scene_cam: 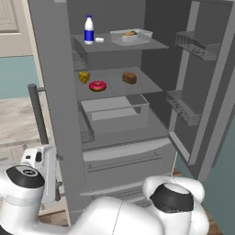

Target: Place the tupperware on the top shelf of the fridge. Make space for the tupperware among the existing items by rearranging them on the shelves if needed. Close the fridge door when finished.

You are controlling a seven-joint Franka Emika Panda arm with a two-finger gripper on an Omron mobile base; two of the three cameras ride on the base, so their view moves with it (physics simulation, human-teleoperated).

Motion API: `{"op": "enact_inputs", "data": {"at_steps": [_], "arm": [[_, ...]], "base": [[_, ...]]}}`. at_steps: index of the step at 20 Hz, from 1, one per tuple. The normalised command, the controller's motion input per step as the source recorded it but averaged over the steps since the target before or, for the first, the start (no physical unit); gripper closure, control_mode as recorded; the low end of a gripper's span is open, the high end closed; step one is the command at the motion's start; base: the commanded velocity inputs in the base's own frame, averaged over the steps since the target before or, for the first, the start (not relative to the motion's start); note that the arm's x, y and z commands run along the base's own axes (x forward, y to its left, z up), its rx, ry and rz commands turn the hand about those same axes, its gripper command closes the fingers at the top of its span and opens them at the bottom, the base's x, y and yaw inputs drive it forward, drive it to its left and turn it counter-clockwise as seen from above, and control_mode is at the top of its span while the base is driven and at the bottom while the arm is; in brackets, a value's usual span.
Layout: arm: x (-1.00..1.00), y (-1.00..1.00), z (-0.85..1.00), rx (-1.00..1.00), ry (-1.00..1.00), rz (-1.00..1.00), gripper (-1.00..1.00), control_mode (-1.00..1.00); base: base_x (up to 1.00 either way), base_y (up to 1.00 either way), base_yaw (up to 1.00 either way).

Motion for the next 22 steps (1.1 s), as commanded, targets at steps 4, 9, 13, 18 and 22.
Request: {"op": "enact_inputs", "data": {"at_steps": [4, 9, 13, 18, 22], "arm": [[0.12, 0.33, -0.43, -0.09, 0.00, 0.00, -1.00, -1.00], [0.13, 0.20, -0.59, -0.07, -0.02, 0.01, -1.00, -1.00], [0.08, 0.15, -0.50, -0.02, -0.11, 0.07, -1.00, -1.00], [0.09, 0.23, -0.34, -0.03, -0.16, 0.08, -1.00, -1.00], [0.08, 0.16, -0.26, 0.00, -0.21, 0.08, -1.00, -1.00]], "base": [[0.00, 0.00, 0.00], [0.00, 0.00, 0.00], [0.00, 0.00, 0.00], [0.00, 0.00, 0.00], [0.00, 0.00, 0.00]]}}
